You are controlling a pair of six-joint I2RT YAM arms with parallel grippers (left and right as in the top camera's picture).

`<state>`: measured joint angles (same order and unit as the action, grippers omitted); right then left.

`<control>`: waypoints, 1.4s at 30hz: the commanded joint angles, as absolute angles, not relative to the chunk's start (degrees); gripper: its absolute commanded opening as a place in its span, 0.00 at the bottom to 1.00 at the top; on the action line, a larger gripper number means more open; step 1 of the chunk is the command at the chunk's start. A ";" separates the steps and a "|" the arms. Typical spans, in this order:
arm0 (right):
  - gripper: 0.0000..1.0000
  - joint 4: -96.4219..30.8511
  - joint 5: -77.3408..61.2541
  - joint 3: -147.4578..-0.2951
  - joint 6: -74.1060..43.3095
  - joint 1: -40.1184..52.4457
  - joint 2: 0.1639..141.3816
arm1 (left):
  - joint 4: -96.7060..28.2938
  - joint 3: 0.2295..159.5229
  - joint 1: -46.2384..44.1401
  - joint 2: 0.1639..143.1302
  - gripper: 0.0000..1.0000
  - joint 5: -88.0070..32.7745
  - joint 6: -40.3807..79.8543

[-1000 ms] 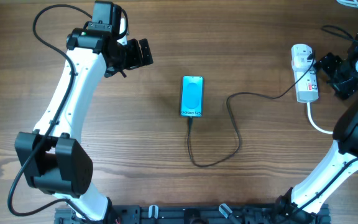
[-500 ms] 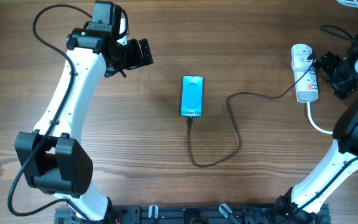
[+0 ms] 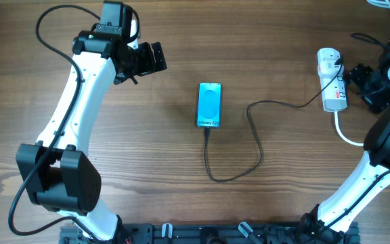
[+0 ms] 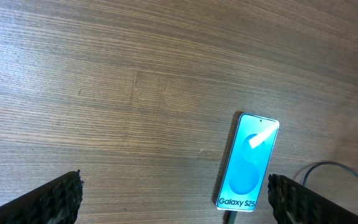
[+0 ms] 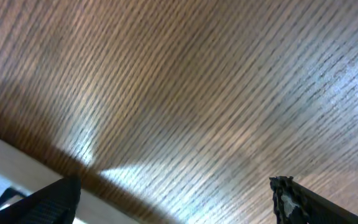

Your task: Plug charger to phone and switch on socket

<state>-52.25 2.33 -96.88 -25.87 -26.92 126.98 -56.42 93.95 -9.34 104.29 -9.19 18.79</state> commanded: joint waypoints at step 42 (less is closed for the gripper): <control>1.00 -45.36 1.28 -90.63 -25.23 -25.78 123.44 | -56.40 93.76 -9.15 104.79 1.00 -8.60 18.68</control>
